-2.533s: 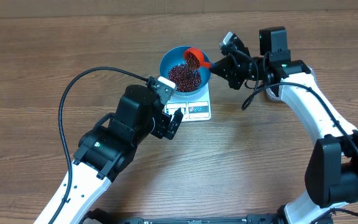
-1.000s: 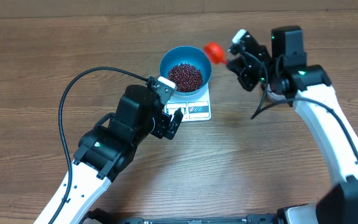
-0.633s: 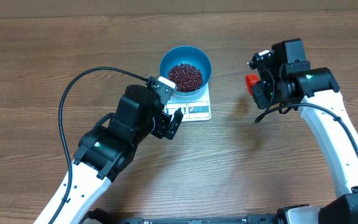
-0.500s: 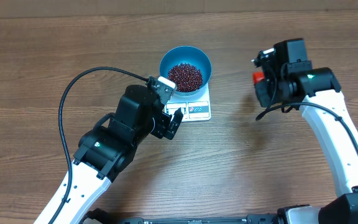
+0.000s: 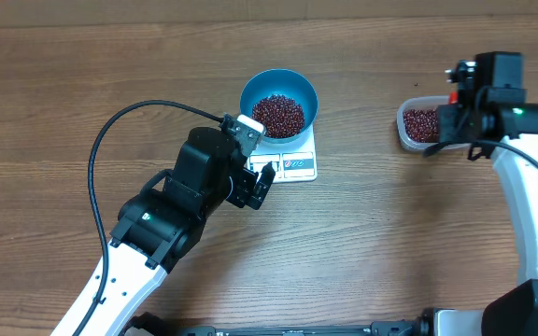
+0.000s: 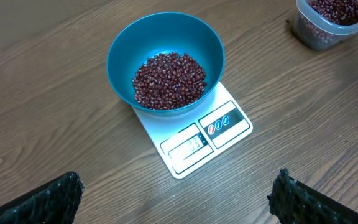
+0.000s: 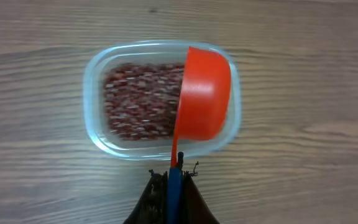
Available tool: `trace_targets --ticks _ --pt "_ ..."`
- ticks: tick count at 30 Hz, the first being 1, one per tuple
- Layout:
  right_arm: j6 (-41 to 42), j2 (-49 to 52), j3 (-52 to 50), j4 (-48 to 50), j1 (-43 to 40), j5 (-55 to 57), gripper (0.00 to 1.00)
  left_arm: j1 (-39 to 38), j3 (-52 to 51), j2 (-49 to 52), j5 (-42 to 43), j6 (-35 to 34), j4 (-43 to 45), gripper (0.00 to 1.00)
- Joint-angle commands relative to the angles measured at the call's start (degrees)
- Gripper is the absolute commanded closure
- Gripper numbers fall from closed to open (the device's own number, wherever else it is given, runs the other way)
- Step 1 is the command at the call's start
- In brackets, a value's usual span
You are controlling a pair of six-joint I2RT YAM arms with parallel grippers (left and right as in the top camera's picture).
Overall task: Scoop item into bowl and weigh 150g on scale
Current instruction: 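Move the empty scoop back right over the bean container, then dig the red scoop into the beans with the right gripper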
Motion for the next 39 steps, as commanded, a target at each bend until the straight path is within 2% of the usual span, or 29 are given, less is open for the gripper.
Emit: trace_targets --ticks 1,23,33,39 --pt "0.4 0.9 -0.7 0.2 -1.7 0.6 0.96 0.2 -0.2 0.1 0.1 1.1 0.0 0.0" --pt "-0.7 14.7 -0.7 0.8 -1.9 0.3 0.96 0.2 -0.2 0.1 0.1 1.1 0.0 0.0" --pt "-1.2 15.0 -0.7 0.9 -1.9 -14.2 0.97 0.2 -0.2 0.1 0.1 1.1 0.0 0.0" --pt "-1.1 15.0 -0.7 1.1 -1.9 -18.6 0.96 0.2 -0.2 0.1 0.1 1.1 0.0 0.0"
